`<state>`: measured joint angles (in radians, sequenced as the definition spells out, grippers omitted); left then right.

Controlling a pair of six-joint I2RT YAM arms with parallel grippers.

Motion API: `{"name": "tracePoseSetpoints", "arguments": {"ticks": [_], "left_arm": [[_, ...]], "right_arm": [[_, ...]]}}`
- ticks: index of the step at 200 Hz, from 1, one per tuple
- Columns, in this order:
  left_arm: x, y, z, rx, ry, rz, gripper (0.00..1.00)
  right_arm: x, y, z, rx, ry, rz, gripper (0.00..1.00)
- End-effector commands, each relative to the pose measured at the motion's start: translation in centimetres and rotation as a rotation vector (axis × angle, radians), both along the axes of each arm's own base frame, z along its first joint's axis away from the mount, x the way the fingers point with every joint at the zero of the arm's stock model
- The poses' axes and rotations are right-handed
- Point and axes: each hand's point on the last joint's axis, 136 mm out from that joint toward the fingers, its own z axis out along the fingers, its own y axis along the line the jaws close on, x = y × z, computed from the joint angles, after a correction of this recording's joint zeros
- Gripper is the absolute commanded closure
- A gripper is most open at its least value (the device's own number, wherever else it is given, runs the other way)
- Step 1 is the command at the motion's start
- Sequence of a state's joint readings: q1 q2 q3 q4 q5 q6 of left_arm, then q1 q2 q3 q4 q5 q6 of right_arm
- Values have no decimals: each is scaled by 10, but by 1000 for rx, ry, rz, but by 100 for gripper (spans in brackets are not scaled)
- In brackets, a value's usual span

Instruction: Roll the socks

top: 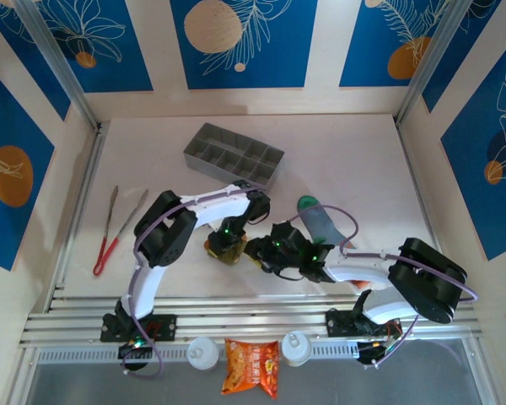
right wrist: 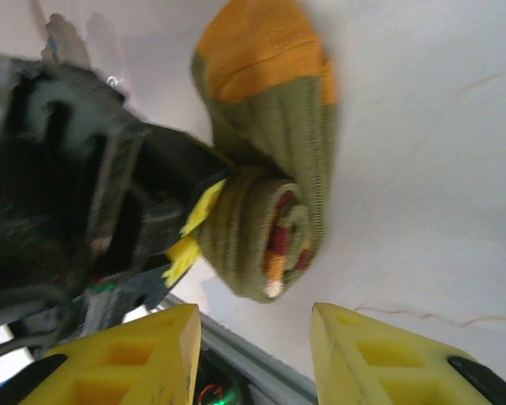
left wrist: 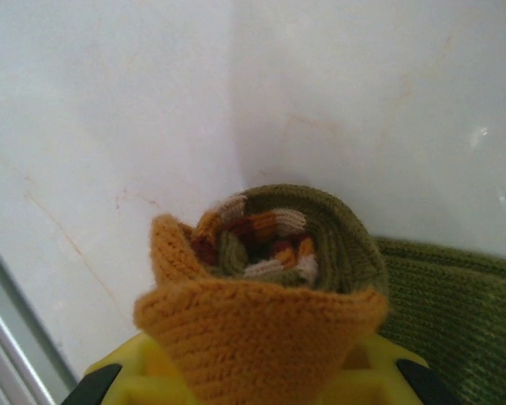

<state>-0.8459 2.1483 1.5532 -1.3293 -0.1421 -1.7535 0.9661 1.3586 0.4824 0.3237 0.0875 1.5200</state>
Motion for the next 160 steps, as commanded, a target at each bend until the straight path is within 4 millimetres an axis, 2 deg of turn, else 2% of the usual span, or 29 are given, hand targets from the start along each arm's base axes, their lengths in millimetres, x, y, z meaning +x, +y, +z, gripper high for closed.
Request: {"name": "tracePoseSetpoints", "arguments": {"ticks": [1,14,33,44,61,79,105,133,160], "left_arm": [[-21,-2,-51,-9,184,24,100],[-18,-2,-53,-8,192,20,100],[-15,-2,-56,-3,193,19,100],[-15,-1,-58,2,192,22,100],[-15,1,-59,11,187,23,100],[-17,3,-61,16,183,29,100],[-18,5,-62,8,167,39,100],[-18,3,-64,-16,144,47,100],[-13,0,-66,-44,106,52,100]], "right_arm": [[-5,7,20,-68,-138,100,62],[-12,-2,15,-196,-263,176,62],[-16,-10,19,-346,-547,295,62],[-17,-10,24,-408,-733,356,61],[-18,-4,24,-483,-978,481,55],[-15,3,15,-595,-1056,617,54],[-12,27,3,-701,-1158,765,52],[-23,57,0,-637,-1209,849,49],[-40,78,11,-542,-1213,853,48]]}}
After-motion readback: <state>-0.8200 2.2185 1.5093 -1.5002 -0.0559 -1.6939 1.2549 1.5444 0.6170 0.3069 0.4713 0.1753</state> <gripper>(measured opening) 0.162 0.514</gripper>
